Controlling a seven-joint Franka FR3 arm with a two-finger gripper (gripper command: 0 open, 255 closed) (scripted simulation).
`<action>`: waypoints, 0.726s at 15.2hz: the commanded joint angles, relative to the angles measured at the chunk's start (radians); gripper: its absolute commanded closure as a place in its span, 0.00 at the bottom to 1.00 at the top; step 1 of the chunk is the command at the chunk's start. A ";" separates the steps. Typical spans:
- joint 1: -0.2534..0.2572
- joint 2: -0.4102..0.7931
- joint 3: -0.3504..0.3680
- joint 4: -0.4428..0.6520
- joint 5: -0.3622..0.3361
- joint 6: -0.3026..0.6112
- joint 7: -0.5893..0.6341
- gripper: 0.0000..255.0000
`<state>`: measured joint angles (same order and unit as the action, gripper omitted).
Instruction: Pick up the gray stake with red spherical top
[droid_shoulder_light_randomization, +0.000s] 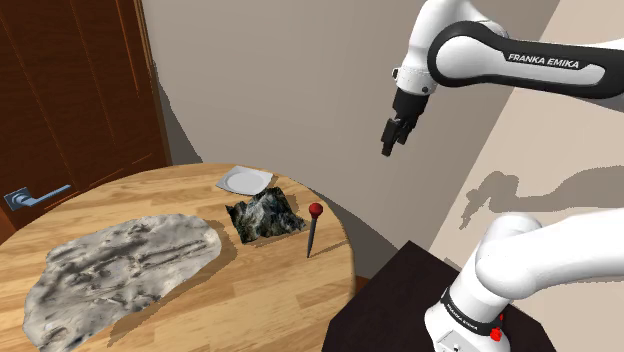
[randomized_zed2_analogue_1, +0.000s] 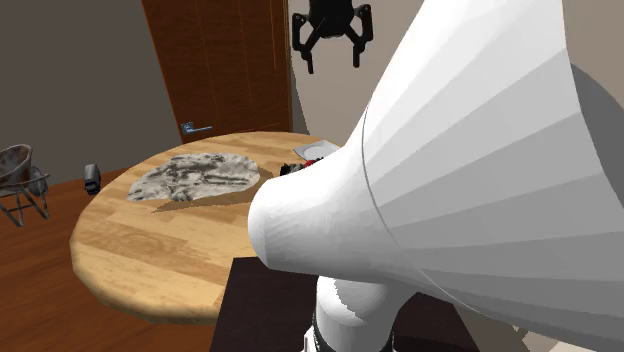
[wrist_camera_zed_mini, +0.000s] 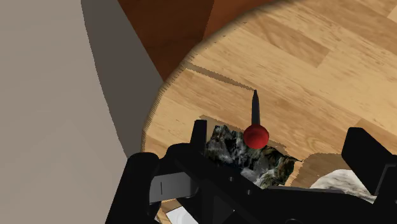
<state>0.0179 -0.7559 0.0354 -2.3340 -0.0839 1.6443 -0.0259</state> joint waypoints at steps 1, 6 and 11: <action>0.000 0.000 0.000 0.000 0.000 0.000 0.000 0.00; 0.001 0.140 -0.010 -0.031 0.010 0.142 0.001 0.00; 0.003 0.303 -0.017 -0.030 0.022 0.275 -0.002 0.00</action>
<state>0.0219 -0.4836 0.0225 -2.3598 -0.0635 1.8886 -0.0239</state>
